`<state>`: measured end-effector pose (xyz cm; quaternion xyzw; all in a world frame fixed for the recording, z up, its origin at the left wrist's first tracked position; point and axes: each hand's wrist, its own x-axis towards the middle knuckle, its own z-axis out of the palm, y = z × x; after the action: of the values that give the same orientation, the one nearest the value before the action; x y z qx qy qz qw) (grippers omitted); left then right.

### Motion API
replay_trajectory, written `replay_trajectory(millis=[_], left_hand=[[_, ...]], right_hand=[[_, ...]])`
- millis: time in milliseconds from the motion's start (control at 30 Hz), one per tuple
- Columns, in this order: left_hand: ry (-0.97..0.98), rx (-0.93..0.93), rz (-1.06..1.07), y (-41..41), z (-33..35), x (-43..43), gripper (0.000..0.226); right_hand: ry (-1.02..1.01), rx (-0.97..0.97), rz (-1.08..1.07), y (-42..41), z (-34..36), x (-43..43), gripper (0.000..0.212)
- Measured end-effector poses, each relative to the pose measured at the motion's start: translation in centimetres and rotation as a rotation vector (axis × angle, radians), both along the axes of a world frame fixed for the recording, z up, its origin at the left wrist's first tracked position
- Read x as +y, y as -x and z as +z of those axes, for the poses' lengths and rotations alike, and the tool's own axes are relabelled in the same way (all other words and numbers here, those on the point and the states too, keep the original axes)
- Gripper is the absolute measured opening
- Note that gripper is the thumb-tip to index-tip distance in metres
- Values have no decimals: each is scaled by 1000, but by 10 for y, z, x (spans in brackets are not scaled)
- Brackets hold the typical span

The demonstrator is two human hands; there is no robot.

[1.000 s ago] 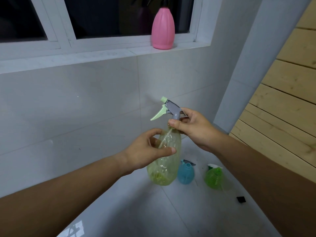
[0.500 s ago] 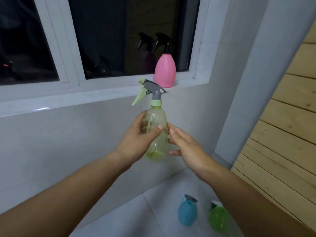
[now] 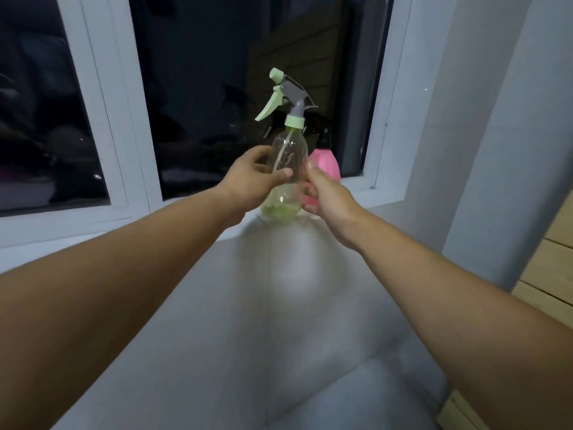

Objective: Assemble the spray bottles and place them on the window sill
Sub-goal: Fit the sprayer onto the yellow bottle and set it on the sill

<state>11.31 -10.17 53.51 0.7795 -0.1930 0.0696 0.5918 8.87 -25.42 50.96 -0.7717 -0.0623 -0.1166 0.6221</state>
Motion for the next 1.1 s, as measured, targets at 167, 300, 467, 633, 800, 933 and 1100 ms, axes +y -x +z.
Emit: replay_trajectory(millis=[167, 300, 467, 633, 800, 933, 1100], left_hand=[[29, 39, -17, -21, -18, 5, 46], [75, 47, -9, -27, -24, 5, 47], [92, 27, 17, -30, -29, 2, 52], [85, 42, 22, -32, -32, 3, 57], [99, 29, 22, -31, -31, 1, 49], [82, 42, 47, -30, -32, 2, 64], [15, 34, 168, -20, -29, 8, 87]], right_hand=[[53, 5, -12, -15, -9, 5, 80], [69, -2, -3, -18, -14, 6, 84], [103, -2, -19, -23, -17, 10, 87], [112, -20, -8, -24, -21, 8, 71], [93, -75, 39, -25, -24, 4, 49], [78, -40, -9, -29, -28, 5, 69], [50, -92, -98, -16, -25, 1, 57]])
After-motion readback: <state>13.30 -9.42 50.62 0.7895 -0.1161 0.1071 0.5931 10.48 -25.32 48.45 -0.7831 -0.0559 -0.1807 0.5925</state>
